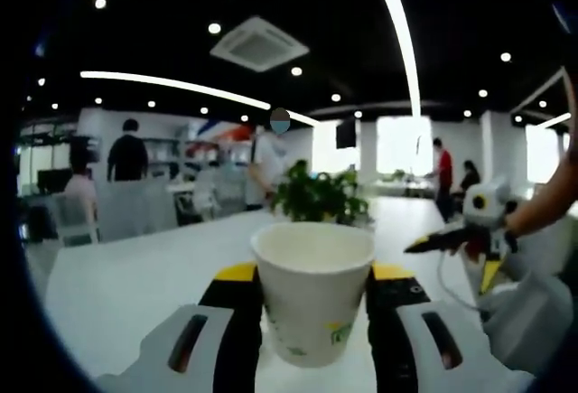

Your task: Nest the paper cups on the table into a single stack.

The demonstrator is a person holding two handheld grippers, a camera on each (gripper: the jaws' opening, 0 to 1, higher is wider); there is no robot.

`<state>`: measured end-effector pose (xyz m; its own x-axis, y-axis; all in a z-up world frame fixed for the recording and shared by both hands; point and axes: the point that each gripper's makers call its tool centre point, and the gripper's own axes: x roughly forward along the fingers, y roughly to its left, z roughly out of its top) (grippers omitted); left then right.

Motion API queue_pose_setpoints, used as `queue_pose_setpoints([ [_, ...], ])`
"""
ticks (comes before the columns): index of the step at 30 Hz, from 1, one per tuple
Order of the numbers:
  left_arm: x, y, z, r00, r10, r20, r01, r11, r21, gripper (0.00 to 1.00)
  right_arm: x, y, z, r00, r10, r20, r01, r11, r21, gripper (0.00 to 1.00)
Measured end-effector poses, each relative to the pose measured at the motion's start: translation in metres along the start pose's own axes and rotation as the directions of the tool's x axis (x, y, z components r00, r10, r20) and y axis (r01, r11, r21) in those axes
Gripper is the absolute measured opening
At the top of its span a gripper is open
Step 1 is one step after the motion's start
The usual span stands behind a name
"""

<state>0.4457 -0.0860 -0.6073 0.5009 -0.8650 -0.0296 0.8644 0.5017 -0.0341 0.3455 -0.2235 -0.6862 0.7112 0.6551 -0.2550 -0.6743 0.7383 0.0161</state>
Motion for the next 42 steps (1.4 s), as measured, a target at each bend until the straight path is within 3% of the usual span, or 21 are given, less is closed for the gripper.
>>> queue_pose_setpoints([
  [12, -0.004, -0.023, 0.002, 1.0, -0.014, 0.005, 0.014, 1.0, 0.005, 0.42, -0.008, 0.002, -0.002, 1.0, -0.006, -0.003, 0.006, 1.0, -0.018, 1.0],
  [20, -0.01, -0.042, -0.007, 1.0, -0.018, -0.007, 0.018, 1.0, 0.015, 0.42, -0.013, 0.002, 0.0, 1.0, -0.014, 0.009, 0.014, 1.0, -0.006, 1.0],
  [42, -0.029, -0.066, -0.005, 0.999, -0.009, 0.033, 0.01, 1.0, -0.024, 0.42, -0.018, 0.009, 0.001, 1.0, -0.007, 0.012, 0.007, 1.0, -0.012, 1.0],
])
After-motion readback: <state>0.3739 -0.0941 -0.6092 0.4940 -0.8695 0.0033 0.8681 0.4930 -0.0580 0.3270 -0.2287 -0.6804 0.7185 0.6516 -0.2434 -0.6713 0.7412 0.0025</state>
